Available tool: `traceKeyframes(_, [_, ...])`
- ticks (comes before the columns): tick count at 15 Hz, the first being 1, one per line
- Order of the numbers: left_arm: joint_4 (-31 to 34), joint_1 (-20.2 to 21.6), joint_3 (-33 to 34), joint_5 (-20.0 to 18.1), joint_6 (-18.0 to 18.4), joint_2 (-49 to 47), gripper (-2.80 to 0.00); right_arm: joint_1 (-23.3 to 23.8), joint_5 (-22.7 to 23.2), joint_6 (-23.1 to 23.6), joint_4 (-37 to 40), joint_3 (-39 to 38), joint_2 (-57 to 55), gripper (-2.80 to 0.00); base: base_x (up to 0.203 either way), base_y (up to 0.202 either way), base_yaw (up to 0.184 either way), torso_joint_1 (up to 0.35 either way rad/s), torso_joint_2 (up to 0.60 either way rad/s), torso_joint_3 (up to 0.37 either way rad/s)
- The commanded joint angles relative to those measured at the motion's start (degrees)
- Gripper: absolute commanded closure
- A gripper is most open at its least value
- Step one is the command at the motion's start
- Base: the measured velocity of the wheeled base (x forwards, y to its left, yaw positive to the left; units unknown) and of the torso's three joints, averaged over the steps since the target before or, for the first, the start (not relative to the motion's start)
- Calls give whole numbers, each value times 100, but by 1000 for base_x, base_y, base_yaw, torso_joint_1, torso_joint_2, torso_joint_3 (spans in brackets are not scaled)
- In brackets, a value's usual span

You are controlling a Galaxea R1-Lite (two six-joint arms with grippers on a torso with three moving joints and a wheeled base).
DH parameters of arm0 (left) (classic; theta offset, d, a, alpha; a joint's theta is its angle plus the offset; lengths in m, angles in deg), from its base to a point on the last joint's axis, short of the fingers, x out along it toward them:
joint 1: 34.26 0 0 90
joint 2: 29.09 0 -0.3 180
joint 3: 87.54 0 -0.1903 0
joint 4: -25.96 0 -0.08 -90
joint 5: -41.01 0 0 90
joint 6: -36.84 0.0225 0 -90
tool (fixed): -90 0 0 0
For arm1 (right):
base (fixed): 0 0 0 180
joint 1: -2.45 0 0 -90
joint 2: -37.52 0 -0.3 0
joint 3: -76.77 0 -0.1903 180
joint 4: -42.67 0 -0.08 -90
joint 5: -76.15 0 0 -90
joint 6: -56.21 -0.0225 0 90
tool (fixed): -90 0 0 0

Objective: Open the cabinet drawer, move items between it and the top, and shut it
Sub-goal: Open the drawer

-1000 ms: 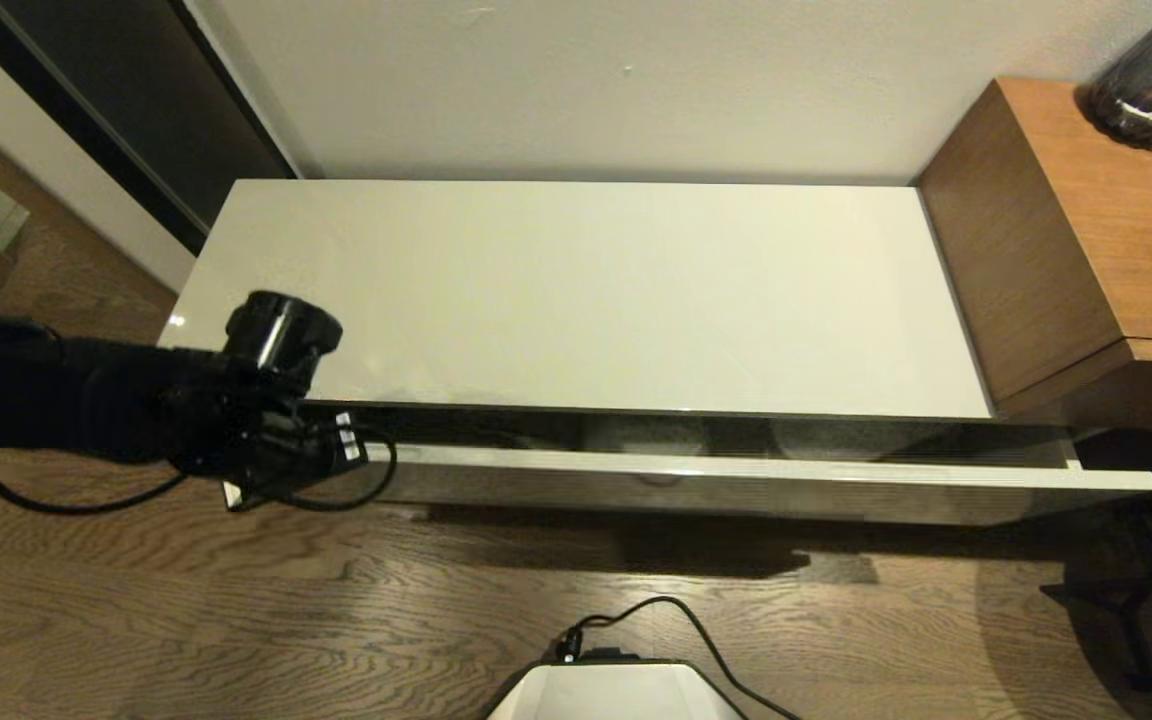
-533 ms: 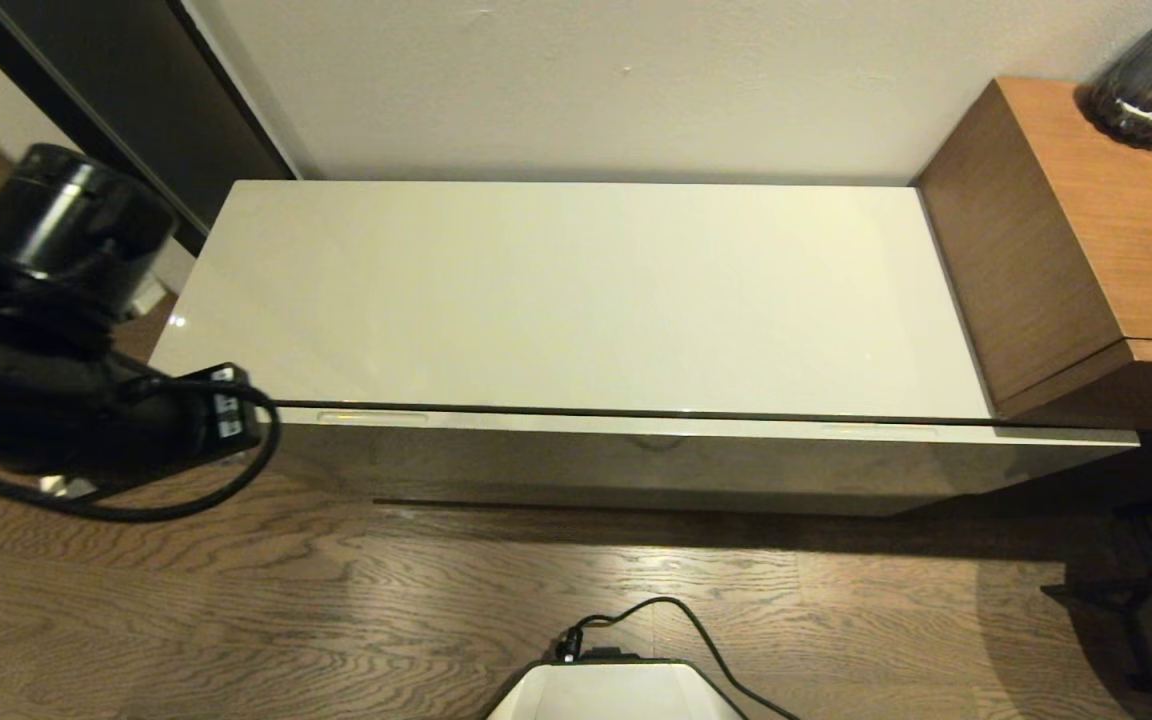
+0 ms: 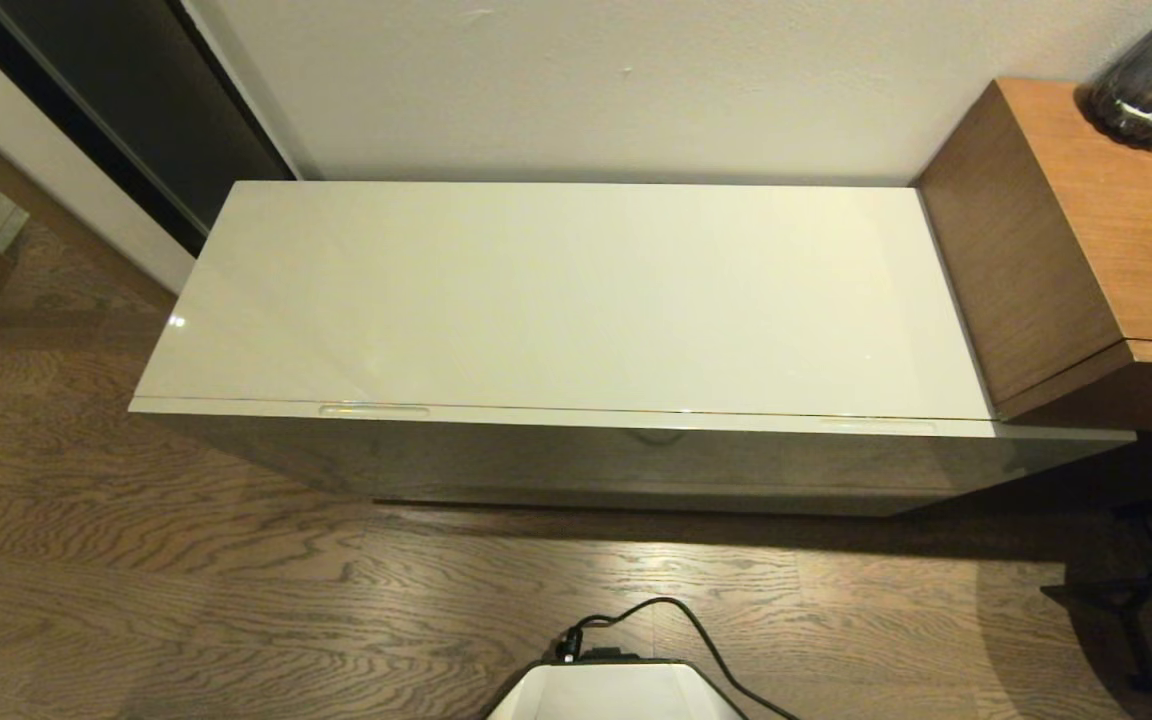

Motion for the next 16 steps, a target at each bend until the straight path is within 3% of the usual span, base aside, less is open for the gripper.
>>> traceKeyframes(1, [521, 329, 256, -221, 60, 1051, 0, 0, 4, 12, 7, 4, -7, 0, 0, 0, 0, 0, 0, 0])
traceKeyframes(3, [681, 614, 756, -363, 433, 1926, 0, 0, 4, 4, 14, -3, -7, 0, 0, 0, 0, 0, 0, 0])
traceKeyframes(4, [753, 956, 1189, -447, 734, 2395, 0, 0, 4, 4, 7, -3, -7, 0, 0, 0, 0, 0, 0, 0])
traceKeyframes(6, [808, 1617, 1885, -594, 1689, 3232, 0, 0, 4, 4, 7, 5, -7, 0, 0, 0, 0, 0, 0, 0])
traceKeyframes(7, [790, 1767, 2183, -632, 2337, 3572, 0, 0, 4, 4, 7, -2, -7, 0, 0, 0, 0, 0, 0, 0])
traceKeyframes(8, [763, 1879, 2421, -653, 2733, 3753, 0, 0, 4, 4, 16, -3, -7, 0, 0, 0, 0, 0, 0, 0])
traceKeyframes(11, [651, 1833, 2524, -675, 2842, 3835, 0, 0, 4, 4, 7, -3, -7, 0, 0, 0, 0, 0, 0, 0])
traceKeyframes(14, [126, 1555, 3360, -666, 3135, 4720, 0, 0, 4, 4, 7, -3, -7, 0, 0, 0, 0, 0, 0, 0])
traceKeyframes(16, [-1371, 1520, 3992, -504, 3691, 5115, 0, 0, 4, 4, 7, -3, -7, 0, 0, 0, 0, 0, 0, 0])
